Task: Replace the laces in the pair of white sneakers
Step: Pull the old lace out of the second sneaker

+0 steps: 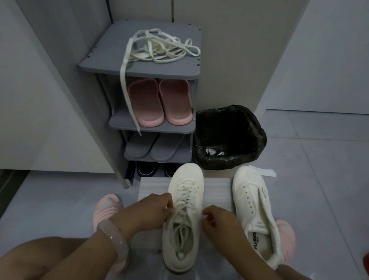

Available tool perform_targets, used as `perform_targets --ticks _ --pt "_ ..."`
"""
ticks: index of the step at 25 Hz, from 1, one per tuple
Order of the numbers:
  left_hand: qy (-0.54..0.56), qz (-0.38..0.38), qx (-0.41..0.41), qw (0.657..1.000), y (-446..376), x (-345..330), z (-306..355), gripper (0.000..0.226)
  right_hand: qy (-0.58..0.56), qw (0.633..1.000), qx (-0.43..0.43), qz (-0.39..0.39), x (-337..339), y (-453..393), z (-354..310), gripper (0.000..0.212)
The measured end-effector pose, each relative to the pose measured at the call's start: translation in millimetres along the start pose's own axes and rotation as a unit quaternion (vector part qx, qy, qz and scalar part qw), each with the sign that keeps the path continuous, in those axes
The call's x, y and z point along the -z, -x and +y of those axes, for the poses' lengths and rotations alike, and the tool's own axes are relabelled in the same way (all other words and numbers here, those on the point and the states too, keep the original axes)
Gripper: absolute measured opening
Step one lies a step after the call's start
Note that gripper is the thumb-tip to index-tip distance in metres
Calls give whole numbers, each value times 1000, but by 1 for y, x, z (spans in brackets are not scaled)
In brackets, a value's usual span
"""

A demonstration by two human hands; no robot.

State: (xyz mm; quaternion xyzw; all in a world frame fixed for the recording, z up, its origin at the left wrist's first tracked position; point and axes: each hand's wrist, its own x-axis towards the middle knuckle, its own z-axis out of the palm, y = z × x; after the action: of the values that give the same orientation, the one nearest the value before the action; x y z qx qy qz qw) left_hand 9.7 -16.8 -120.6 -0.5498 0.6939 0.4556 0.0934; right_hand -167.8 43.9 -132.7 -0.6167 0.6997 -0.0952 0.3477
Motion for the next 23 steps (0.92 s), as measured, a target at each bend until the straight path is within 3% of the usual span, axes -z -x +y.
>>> perform_targets --ticks 3,11,16,19,23 --pt "-52 33 -38 997 1 -2 -4 12 -32 998 -14 59 -21 -13 -6 8" --pt "-242 93 -88 962 -10 -17 4 28 -8 996 11 92 -25 -12 -20 22" --pt "-116 143 -28 982 -13 -25 2 19 45 991 17 124 -28 -13 -23 14" --pt "70 194 44 977 -13 -24 -1 8 -35 988 -44 146 -25 -21 -18 14" --pt "170 147 42 974 -12 -15 -7 15 -161 977 -70 118 -24 -19 -8 11"
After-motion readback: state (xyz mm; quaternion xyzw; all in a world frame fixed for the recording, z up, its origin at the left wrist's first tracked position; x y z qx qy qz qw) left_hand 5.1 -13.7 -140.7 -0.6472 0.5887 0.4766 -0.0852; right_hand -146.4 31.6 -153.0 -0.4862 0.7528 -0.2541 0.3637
